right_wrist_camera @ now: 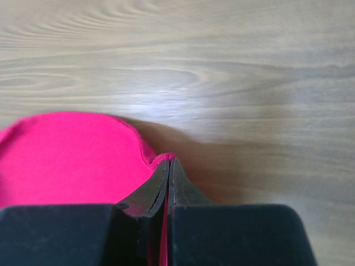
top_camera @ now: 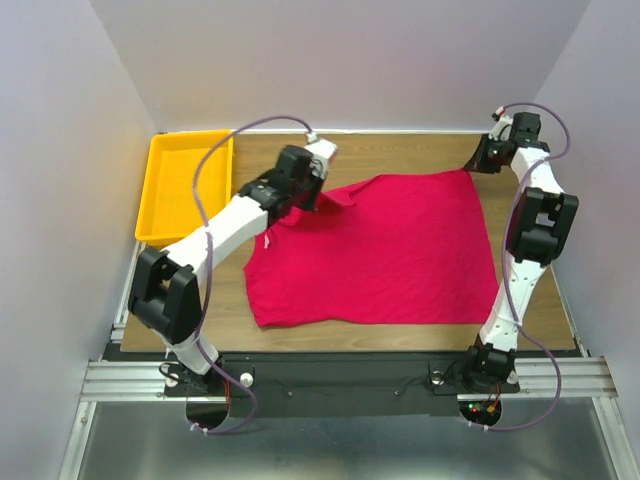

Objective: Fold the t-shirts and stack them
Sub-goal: Flatten the tshirt out

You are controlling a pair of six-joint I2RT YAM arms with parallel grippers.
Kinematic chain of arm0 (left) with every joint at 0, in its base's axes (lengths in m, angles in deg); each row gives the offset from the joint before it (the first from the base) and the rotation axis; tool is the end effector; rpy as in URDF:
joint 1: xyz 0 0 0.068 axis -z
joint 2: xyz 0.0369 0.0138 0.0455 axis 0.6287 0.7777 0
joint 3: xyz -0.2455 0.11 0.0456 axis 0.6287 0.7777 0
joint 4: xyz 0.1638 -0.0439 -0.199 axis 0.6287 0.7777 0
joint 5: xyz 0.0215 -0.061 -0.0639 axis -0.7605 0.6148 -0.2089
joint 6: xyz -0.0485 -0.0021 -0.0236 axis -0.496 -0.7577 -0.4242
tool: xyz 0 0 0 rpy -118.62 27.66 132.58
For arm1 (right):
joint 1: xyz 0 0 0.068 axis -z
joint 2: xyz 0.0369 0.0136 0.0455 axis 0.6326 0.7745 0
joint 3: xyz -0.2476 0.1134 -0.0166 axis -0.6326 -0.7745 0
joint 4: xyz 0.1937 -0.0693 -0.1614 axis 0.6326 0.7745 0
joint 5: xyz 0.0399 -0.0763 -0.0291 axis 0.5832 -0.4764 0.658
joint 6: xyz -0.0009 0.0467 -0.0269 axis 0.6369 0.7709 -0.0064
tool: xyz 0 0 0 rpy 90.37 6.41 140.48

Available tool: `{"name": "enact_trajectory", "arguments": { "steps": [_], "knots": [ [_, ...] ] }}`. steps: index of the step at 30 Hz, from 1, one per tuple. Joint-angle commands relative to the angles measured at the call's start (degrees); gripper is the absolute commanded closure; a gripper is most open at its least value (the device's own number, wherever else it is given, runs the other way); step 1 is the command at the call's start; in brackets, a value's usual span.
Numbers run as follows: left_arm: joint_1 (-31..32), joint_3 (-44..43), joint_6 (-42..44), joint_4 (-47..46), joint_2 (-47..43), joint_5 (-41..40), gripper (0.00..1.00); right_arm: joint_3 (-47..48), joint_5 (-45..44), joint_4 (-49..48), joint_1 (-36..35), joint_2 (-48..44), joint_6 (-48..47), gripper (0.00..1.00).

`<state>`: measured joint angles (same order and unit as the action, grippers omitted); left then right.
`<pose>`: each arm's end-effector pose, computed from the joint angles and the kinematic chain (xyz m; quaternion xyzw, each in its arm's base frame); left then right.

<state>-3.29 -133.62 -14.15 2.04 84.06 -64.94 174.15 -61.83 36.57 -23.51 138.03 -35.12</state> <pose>0.3131 -0.2241 0.3102 0.2871 0.8190 -0.1335 0.4786 0.5102 -0.1265 0.2059 0.0391 0.9133 0.1748 0.3657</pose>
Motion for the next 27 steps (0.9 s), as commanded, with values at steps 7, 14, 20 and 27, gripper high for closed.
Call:
{"name": "enact_trajectory", "arguments": {
  "steps": [7,14,20,27],
  "knots": [
    [-10.6,-7.9,-1.0,-5.9,-7.2,2.2,1.0,-7.9,9.4,-6.5,0.4,-19.4,-0.1,0.99],
    [-10.7,-14.4,4.7,-8.6,-10.7,3.7,1.0,-9.5,10.9,-6.5,0.4,-28.2,-2.0,0.99],
    [-10.7,-14.7,5.4,-13.8,-16.7,-0.6,1.0,-9.6,11.3,-6.6,0.4,-35.9,-2.7,0.99],
    [-10.7,-15.4,7.0,-19.8,-23.4,-9.4,1.0,-8.7,6.3,-6.7,0.4,-44.7,-5.1,0.99]
  ]
}}
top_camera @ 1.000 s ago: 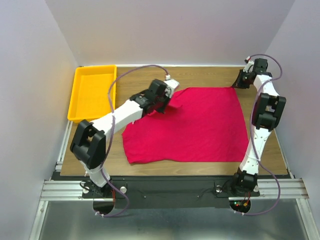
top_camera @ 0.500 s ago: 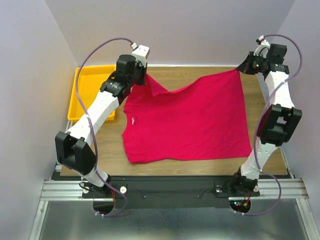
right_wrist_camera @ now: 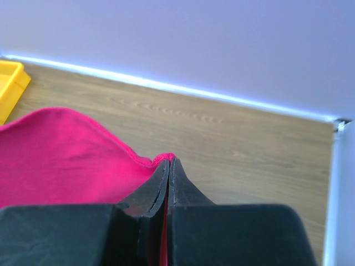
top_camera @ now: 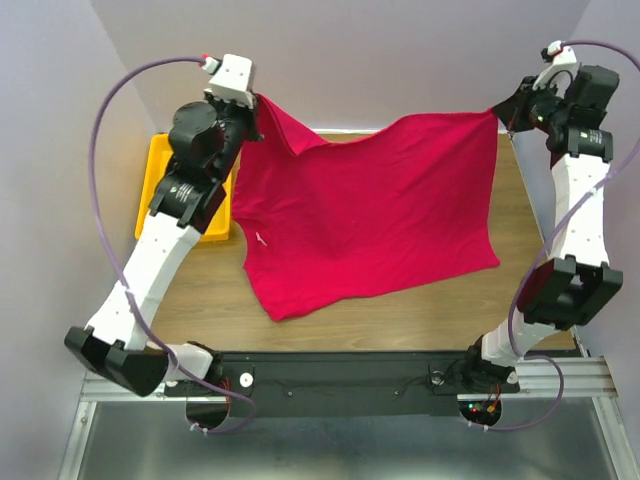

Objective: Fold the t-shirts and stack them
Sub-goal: Flatten the tshirt out

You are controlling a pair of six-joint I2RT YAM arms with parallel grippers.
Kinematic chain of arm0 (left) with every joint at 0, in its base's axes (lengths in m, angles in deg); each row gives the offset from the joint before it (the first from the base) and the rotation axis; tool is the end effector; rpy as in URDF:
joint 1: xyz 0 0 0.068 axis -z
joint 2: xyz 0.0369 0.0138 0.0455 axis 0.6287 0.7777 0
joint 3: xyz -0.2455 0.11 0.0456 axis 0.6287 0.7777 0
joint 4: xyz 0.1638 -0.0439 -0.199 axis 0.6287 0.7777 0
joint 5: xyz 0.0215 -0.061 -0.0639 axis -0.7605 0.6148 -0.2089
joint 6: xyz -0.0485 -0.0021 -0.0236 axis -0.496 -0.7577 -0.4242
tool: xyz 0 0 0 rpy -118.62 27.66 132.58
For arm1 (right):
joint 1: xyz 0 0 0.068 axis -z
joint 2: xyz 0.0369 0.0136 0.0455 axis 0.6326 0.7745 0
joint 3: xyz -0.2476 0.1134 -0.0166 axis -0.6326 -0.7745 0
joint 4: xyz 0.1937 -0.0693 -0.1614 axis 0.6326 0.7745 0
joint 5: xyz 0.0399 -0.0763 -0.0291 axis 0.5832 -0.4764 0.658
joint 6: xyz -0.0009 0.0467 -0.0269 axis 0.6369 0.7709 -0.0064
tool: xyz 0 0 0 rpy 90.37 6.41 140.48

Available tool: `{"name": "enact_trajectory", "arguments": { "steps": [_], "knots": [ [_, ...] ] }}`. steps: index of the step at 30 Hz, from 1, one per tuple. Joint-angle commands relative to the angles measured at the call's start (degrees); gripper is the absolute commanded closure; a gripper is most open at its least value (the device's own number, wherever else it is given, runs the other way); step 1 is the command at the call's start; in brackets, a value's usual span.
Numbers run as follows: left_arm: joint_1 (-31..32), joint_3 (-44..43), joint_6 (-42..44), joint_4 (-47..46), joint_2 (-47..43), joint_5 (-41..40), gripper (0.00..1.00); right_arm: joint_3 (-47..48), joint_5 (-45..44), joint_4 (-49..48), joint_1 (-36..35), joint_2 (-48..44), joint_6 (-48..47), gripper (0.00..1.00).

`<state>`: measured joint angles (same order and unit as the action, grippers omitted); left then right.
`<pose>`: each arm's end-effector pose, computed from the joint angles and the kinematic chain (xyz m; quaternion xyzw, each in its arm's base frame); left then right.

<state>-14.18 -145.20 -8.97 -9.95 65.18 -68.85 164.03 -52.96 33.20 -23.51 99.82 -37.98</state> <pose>0.2575 -0.1156 0.5096 0.1505 0.6111 -0.0849 0.7724 0.3676 -0.0815 0.4488 -0.1001 0.7830 0.1578 0.5933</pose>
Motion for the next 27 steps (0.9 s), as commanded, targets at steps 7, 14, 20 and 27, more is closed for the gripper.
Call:
{"name": "enact_trajectory", "arguments": {
  "steps": [7,14,20,27],
  "knots": [
    [0.2,-4.5,1.5,-12.5,-11.9,-4.6,1.0,6.5,-9.0,-4.1,0.7,-14.6,-2.3,0.99],
    [0.2,-8.8,-2.3,-20.9,-19.0,-2.0,1.0,21.3,-16.3,-3.8,0.7,-18.2,1.3,0.99],
    [0.2,-13.0,-6.5,-25.9,-21.5,2.8,1.0,31.2,-22.0,-3.8,0.8,-20.1,2.6,0.99],
    [0.1,-17.1,-8.4,-28.4,-22.5,4.3,1.0,35.2,-28.4,-3.8,0.7,-22.4,0.6,0.99]
  ]
}}
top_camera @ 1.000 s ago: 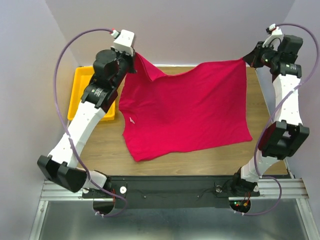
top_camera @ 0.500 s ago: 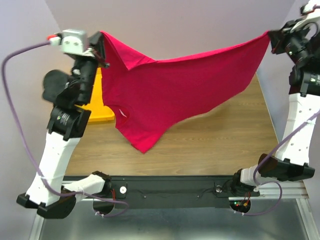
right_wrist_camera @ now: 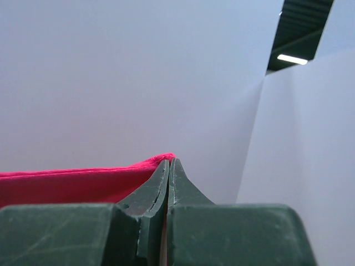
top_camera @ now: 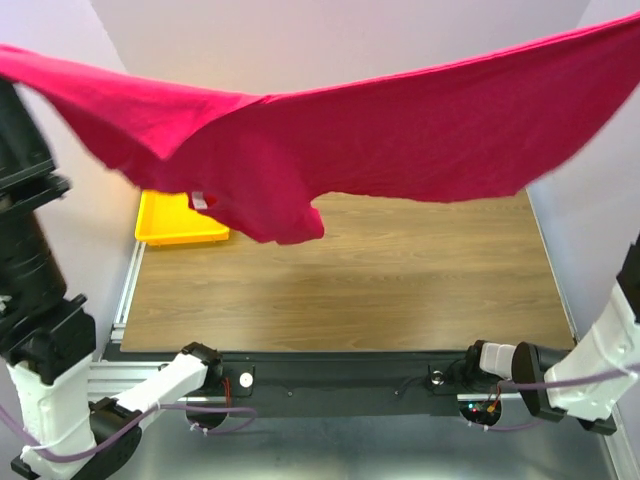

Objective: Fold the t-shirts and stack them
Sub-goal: Flatten the tshirt out

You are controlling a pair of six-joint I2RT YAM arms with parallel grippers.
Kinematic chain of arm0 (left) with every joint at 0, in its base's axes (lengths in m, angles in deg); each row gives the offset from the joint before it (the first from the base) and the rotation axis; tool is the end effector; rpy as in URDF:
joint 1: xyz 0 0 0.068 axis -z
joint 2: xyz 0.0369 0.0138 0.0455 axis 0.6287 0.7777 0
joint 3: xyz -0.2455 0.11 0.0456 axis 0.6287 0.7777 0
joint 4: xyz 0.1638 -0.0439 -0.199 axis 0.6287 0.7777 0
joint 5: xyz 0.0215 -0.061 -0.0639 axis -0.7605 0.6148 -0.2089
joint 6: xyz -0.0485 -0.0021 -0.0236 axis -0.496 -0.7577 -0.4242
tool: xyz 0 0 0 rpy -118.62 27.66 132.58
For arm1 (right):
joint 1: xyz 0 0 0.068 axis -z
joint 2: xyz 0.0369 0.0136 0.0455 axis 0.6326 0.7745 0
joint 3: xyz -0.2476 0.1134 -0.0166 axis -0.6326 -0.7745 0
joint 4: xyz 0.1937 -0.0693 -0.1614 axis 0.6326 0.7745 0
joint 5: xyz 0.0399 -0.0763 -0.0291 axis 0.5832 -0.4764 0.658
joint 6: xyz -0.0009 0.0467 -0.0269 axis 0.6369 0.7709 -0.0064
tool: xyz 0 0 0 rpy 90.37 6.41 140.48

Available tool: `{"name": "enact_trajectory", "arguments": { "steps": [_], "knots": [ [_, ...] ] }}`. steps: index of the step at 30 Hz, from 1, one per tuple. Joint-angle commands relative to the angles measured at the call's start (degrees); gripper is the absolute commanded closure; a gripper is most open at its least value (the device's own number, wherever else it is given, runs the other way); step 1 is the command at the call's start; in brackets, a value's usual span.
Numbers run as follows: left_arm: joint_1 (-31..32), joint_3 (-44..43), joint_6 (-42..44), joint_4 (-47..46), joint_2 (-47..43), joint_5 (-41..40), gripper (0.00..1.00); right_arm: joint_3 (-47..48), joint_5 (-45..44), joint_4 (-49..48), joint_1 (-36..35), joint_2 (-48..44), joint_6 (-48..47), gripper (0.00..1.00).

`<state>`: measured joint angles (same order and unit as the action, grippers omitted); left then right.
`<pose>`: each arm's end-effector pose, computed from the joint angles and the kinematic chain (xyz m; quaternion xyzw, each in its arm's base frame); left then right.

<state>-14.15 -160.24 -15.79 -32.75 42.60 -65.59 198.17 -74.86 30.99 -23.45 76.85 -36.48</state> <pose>-0.0024 0.0021 0.6572 0.0241 0.1511 -0.1961 0.9686 0.0623 -0.0082 0.6877 -0.0655 0.4187 -0.0860 0.9016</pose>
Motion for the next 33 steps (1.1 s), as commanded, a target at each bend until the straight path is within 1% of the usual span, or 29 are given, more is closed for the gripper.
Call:
{"name": "enact_trajectory", "arguments": {
  "steps": [1,5,8,11,12,14,15,16,17,18,19,22,23,24,25,26,27,28,29,30,32,33],
  "knots": [
    [0.2,-2.2,-1.4,-5.9,0.3,1.0,1.0,1.0,-7.2,-1.6,0.6,0.5,-1.3,0.99],
    [0.2,-2.4,-0.4,-6.0,1.6,0.2,1.0,-0.5,-8.1,-1.6,0.6,0.9,-1.9,0.99],
    [0.2,-0.4,0.2,-5.4,2.9,-0.5,1.0,-3.6,-6.8,-1.6,0.6,1.0,-1.9,0.99],
    [0.2,4.1,0.6,-4.7,4.0,-1.6,1.0,-9.8,-3.0,-1.6,0.6,1.0,-0.9,0.99],
    [0.2,7.3,0.9,-4.6,4.6,-2.1,1.0,-13.4,-0.3,-1.6,0.6,1.0,-0.4,0.99],
    [0.2,10.9,1.1,-4.7,5.2,-2.8,1.0,-18.0,3.3,-1.6,0.6,0.9,0.2,1.0],
    [0.2,14.7,1.2,-5.0,6.0,-3.3,1.0,-20.3,5.2,-1.7,0.6,0.9,0.2,0.99],
    [0.2,16.5,1.5,-5.4,6.5,-3.5,1.0,-25.4,8.0,-1.8,0.6,0.9,0.9,0.99],
    [0.2,18.4,1.6,-5.7,7.1,-3.7,1.0,-27.7,9.7,-1.9,0.6,0.9,0.8,0.99],
    [0.1,22.2,1.8,-6.5,8.6,-3.9,1.0,-30.7,11.1,-2.2,0.6,0.9,0.3,0.99],
    [0.2,24.0,2.0,-6.9,9.5,-4.1,1.0,-35.8,12.9,-2.7,0.6,1.3,0.5,0.99],
    [0.2,30.3,3.2,-8.9,14.1,-5.2,1.0,-44.6,16.7,-5.9,0.6,2.3,-0.5,0.99],
    [0.0,31.6,3.4,-9.6,15.5,-5.5,1.0,-50.7,17.8,-7.0,0.6,2.8,-0.4,0.99],
    [-0.1,33.9,4.1,-11.2,18.4,-5.8,1.0,-53.6,19.1,-10.0,0.6,3.6,-0.9,0.99],
    [-0.3,34.8,4.3,-12.0,20.1,-6.1,1.0,-57.2,21.1,-12.1,0.6,4.1,-0.6,0.99],
    [-0.5,35.3,4.3,-12.7,23.8,-6.1,1.0,-62.5,21.8,-14.4,0.6,6.3,-0.4,1.0],
    [-0.8,35.6,4.4,-13.2,25.8,-6.1,1.0,-65.0,22.2,-16.7,0.6,7.6,-0.3,0.99],
    [-1.4,35.3,4.3,-13.5,27.9,-6.2,1.0,-66.9,22.5,-21.3,0.6,8.9,0.5,0.99],
    [-1.8,34.6,4.3,-13.5,30.1,-6.1,1.0,-68.4,22.6,-23.6,0.6,10.8,0.9,0.99],
    [-2.1,32.8,4.0,-12.7,34.5,-6.1,1.0,-70.5,22.1,-28.2,0.2,14.1,1.5,0.99],
    [-2.9,30.2,3.6,-11.2,38.9,-5.8,1.0,-70.0,20.9,-30.2,-0.4,18.6,1.5,0.99],
    [-3.2,28.4,3.4,-10.0,43.4,-5.9,1.0,-69.3,20.5,-30.6,-0.7,20.7,1.6,0.99]
  ]
}}
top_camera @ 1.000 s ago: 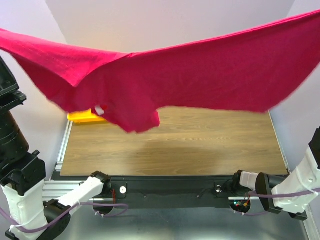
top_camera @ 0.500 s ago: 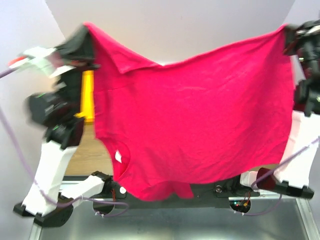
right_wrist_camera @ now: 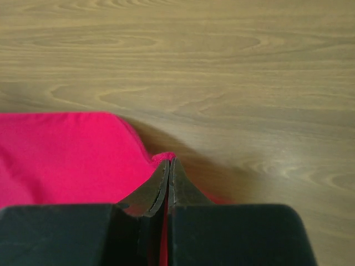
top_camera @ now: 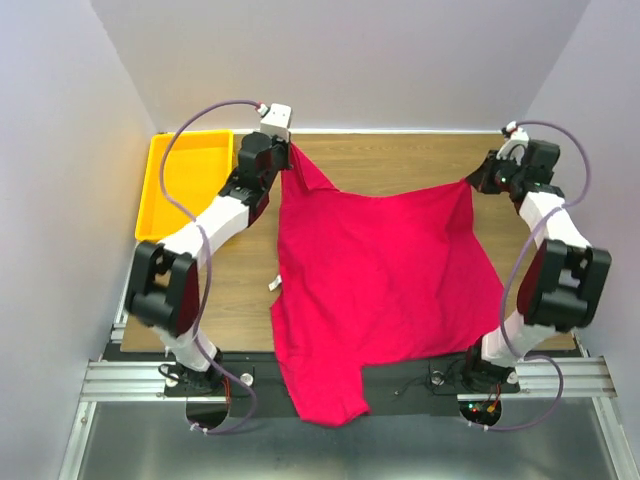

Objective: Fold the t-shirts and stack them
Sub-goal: Flatten the tshirt out

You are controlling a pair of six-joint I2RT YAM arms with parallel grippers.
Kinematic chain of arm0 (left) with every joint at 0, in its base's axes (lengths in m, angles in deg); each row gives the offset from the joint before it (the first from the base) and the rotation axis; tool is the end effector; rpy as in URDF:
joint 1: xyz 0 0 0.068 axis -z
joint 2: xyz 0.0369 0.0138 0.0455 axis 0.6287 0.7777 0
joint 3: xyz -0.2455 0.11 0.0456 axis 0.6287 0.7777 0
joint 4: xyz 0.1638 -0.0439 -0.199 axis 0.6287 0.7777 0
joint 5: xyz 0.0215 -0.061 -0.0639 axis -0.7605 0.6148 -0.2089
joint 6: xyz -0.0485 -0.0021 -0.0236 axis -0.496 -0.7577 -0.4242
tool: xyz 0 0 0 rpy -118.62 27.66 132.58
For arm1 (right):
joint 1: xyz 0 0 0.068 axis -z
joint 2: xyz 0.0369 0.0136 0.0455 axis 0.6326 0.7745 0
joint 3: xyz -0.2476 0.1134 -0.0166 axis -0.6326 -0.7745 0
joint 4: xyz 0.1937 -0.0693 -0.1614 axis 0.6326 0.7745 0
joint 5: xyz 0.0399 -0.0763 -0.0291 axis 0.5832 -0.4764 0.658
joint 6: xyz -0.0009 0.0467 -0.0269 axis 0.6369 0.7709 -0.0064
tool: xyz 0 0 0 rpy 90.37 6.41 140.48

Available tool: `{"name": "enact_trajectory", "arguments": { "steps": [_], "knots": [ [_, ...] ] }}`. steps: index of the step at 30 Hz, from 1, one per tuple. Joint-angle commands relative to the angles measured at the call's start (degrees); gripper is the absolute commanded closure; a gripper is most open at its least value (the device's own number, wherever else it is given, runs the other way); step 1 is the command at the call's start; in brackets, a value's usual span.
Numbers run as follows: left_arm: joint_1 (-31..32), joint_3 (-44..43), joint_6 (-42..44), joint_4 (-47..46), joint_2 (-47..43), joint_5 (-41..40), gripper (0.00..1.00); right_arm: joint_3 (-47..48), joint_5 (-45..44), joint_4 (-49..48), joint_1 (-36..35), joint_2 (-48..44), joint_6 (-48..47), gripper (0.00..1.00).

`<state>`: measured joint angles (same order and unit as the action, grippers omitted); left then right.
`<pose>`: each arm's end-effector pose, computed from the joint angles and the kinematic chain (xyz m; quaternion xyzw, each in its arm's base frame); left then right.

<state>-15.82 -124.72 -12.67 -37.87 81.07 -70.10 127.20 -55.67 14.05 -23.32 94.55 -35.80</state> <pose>0.3541 -0.1473 0.3473 0.1294 0.6725 -0.0815 0.7242 0.3556 -0.0808 0.2940 -0.0365 0.8414 0.1792 0.5085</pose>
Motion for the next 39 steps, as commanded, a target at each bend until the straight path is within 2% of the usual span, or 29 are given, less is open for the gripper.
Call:
{"name": "enact_trajectory", "arguments": {
  "steps": [1,7,15,28,34,39],
  "knots": [
    [-1.7,-11.2,0.0,-1.8,7.0,-1.5,1.0,4.1,0.9,-14.2,-1.0,8.1,0.8,0.99],
    [-2.9,-25.2,-1.1,7.8,19.9,-3.0,1.0,15.2,-4.0,-14.1,-2.0,23.1,3.1,0.99],
    [-4.8,-33.5,-2.2,13.2,27.5,-4.0,1.0,21.6,-8.3,-14.1,-2.0,29.5,4.0,0.99],
    [-7.1,-38.8,-2.6,18.9,32.2,0.5,1.0,26.6,-11.6,-14.2,-2.0,35.7,5.8,0.99],
    [-7.1,-40.4,-2.0,18.5,33.2,5.5,1.0,24.9,-12.5,-14.5,-1.9,34.0,5.7,0.99],
    [-7.1,-38.9,-0.4,18.0,31.8,5.5,1.0,23.6,-11.2,-14.8,-1.5,32.2,4.8,0.99]
  ]
}}
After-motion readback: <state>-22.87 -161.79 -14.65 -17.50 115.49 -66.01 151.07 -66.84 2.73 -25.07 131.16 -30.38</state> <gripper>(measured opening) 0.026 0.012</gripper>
